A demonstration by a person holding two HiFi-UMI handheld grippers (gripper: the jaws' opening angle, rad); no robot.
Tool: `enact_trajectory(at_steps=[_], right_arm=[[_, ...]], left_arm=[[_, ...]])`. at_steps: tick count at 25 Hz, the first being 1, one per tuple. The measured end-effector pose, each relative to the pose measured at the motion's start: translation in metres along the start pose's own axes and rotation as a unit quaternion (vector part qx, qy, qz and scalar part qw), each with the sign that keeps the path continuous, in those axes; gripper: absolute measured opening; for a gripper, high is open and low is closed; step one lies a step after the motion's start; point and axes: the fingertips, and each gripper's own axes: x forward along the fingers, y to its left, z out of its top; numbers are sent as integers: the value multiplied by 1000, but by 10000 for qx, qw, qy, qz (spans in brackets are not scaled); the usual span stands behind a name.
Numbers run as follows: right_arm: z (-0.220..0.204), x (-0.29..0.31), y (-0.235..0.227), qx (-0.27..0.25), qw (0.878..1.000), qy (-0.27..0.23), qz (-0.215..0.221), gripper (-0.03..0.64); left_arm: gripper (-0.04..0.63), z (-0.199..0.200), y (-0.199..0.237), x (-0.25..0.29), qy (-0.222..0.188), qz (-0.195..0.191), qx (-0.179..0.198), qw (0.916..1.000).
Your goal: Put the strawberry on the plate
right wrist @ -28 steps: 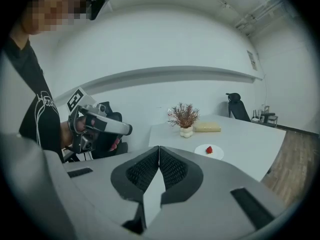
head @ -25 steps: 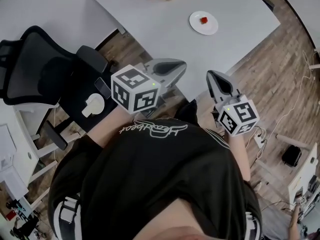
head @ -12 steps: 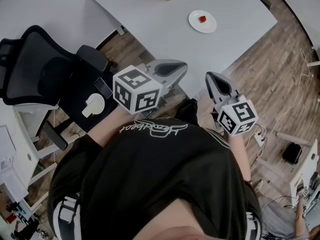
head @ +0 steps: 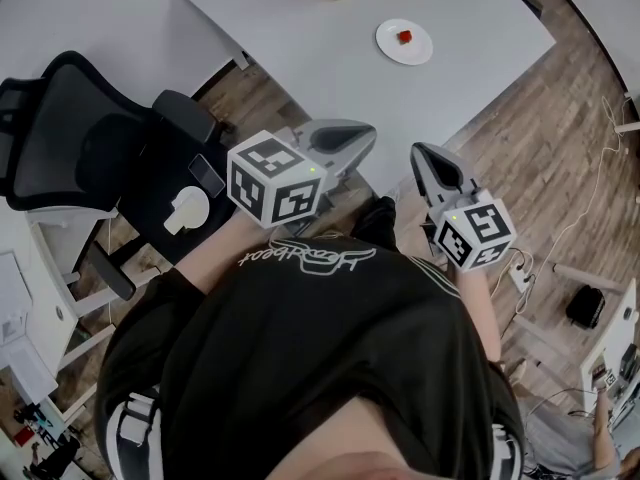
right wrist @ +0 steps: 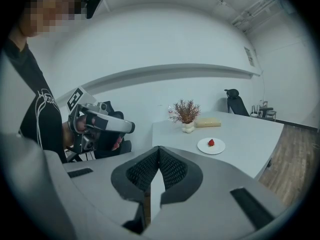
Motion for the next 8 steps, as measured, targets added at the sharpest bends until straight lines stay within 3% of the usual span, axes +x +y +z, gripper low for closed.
enact_trajectory(at_steps=[8], right_arm=[[0, 1, -6, 5, 10000, -30, -33, 8]], left_arm=[[6, 2, 2, 6, -4, -24, 17, 10000]])
